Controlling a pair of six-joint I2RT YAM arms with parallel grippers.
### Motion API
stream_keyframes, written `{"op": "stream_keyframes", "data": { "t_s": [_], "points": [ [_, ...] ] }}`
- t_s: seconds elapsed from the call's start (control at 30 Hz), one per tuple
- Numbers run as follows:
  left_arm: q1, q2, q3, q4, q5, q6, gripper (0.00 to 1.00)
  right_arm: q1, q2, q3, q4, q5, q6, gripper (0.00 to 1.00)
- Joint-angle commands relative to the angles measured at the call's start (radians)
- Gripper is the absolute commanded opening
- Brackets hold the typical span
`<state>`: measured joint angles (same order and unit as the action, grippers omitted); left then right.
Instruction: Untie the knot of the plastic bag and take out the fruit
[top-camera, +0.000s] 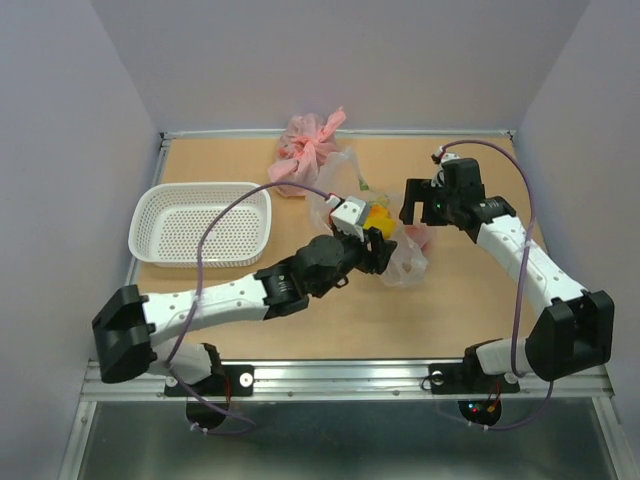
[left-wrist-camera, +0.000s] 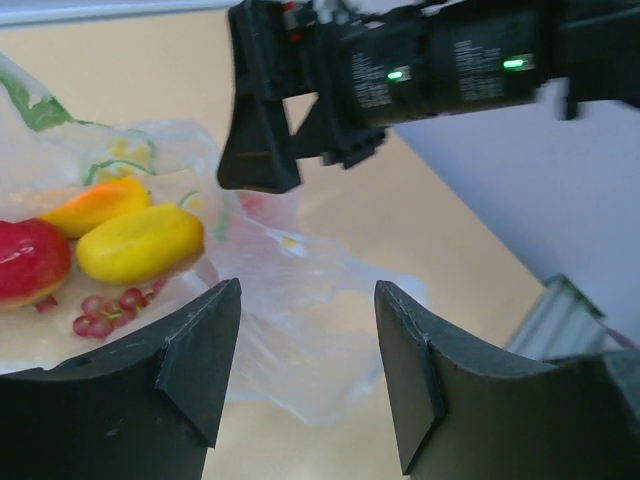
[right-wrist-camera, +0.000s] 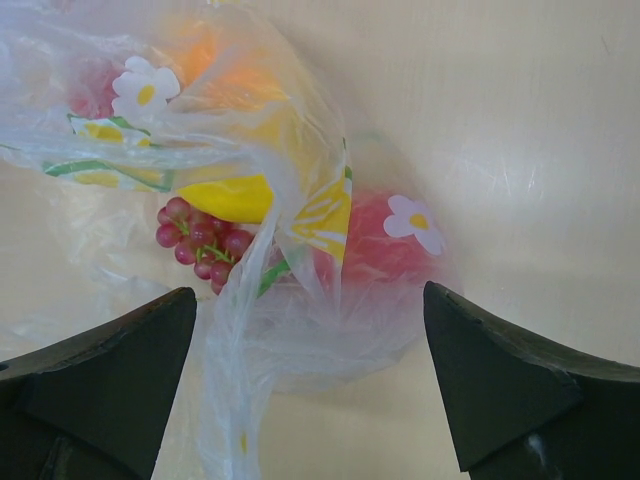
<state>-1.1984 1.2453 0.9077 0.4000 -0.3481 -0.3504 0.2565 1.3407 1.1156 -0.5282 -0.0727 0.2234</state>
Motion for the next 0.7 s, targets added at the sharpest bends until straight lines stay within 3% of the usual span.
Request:
{"op": "stream_keyframes", "data": {
  "t_s": [0.0, 0.13, 0.27, 0.43, 0.67],
  "points": [
    [0.078, 0.161, 0.066, 0.005, 0.012, 0.018, 0.66, 0.007, 0.023, 0.001, 0.082, 0.001, -0.004, 1.00],
    [0.102, 0.307, 0.146, -0.026, 0.004, 0.080, 0.65, 0.024, 0.064, -0.007, 0.097, 0.066, 0.008, 1.00],
    [0.100, 0.393, 0.166, -0.107, 0.072, 0.042, 0.61, 0.030, 0.116, -0.013, 0.102, 0.144, 0.024, 1.00],
    [0.059, 0.384, 0.004, -0.093, 0.170, -0.013, 0.54, 0.024, 0.173, -0.014, 0.100, 0.342, 0.042, 0.95],
    [0.043, 0.368, -0.191, -0.049, 0.248, -0.119, 0.43, -0.074, 0.218, 0.012, 0.097, 0.399, 0.122, 0.92]
  ]
}}
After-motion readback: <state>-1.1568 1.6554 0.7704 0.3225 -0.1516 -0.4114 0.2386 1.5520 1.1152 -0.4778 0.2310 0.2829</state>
